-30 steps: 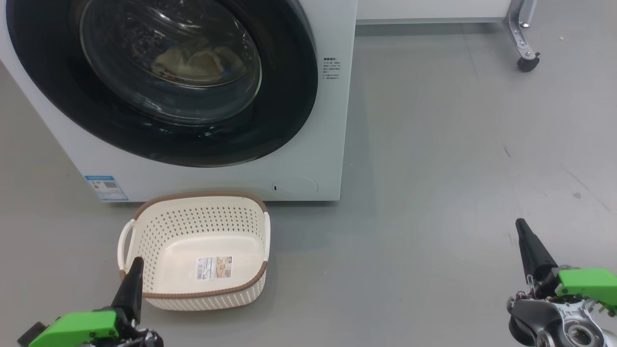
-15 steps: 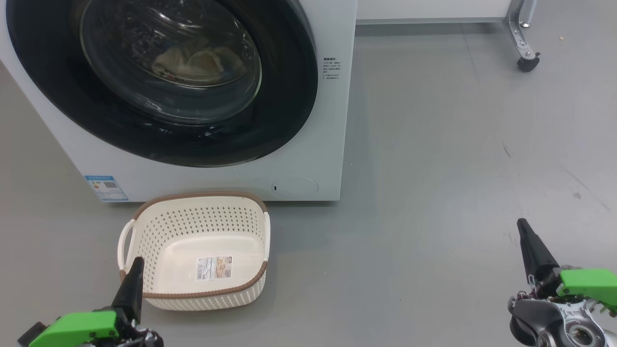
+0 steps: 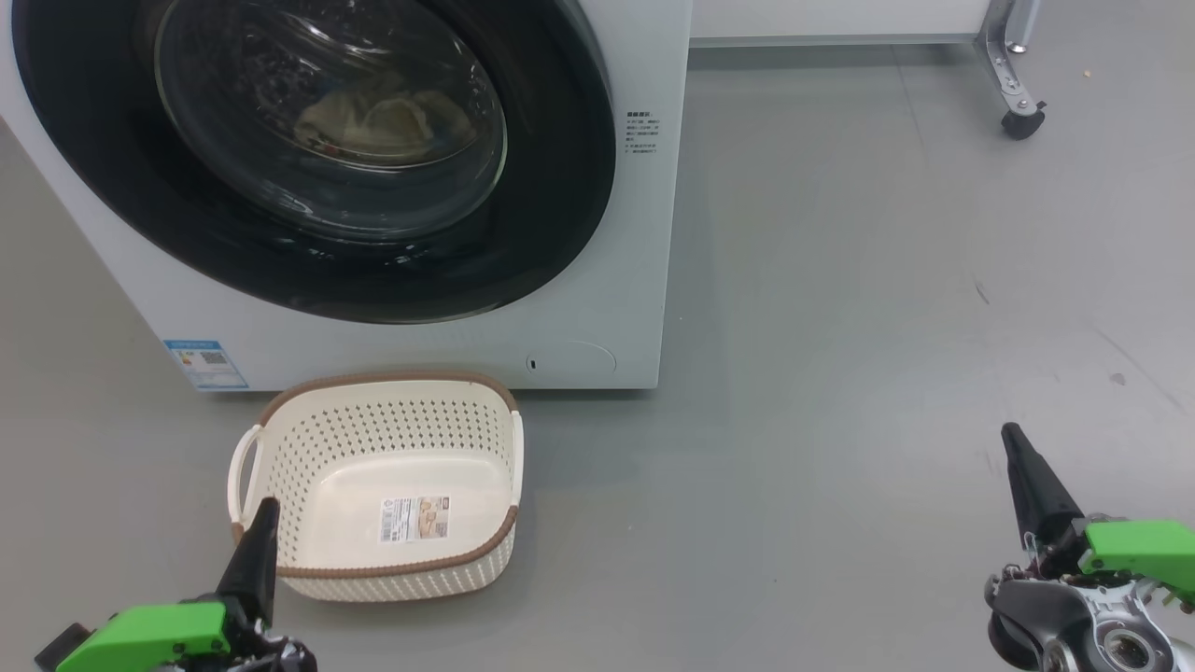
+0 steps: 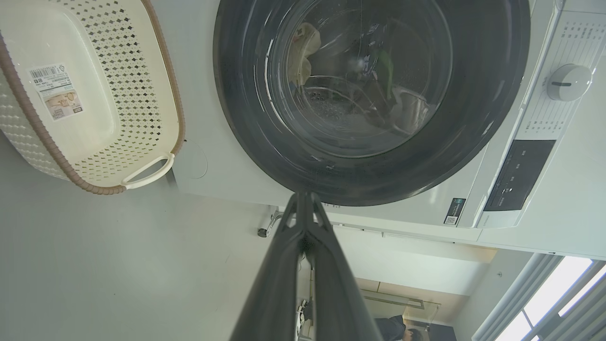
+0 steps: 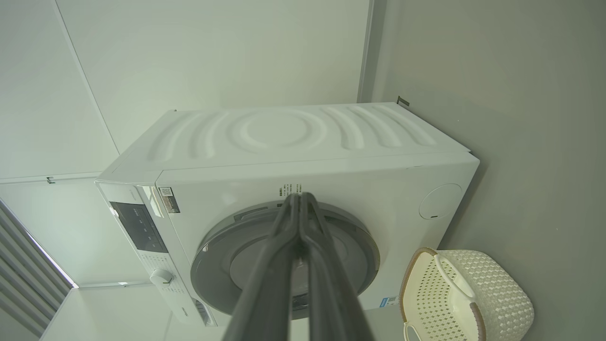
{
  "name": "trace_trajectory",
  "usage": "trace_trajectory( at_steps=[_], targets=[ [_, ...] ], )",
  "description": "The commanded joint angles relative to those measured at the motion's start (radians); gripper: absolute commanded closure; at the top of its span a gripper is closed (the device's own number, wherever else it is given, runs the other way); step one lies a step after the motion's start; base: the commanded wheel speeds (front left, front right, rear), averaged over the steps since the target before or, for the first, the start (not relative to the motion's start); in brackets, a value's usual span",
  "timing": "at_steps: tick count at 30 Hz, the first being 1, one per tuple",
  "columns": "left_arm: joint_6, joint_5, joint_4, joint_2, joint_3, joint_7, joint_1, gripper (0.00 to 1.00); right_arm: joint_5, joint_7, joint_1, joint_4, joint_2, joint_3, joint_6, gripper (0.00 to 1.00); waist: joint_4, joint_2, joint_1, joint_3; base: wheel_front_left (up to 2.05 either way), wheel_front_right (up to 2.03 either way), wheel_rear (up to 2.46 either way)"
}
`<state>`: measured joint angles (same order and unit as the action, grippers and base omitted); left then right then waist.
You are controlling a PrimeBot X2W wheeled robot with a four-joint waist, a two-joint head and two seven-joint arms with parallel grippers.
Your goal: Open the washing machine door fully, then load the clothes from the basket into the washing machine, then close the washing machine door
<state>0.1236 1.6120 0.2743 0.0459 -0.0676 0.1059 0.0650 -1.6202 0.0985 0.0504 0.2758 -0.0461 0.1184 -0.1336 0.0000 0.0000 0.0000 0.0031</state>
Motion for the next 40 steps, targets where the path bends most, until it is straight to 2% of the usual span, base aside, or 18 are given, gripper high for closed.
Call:
trace_trajectory(
  at_steps=[1, 40],
  targets=[
    [0.007, 0.0, -0.029, 0.008, -0.042, 0.004, 0.043, 1.0, 0.001, 0.005, 0.056, -0.032, -0.013, -0.017, 0.003, 1.0, 0.0, 0.0, 0.0, 0.0, 0.0, 0.0, 0.0],
    [0.007, -0.002, -0.029, 0.006, -0.045, 0.006, 0.043, 1.0, 0.006, 0.009, 0.057, -0.031, -0.009, -0.011, 0.003, 1.0, 0.0, 0.0, 0.0, 0.0, 0.0, 0.0, 0.0]
  ],
)
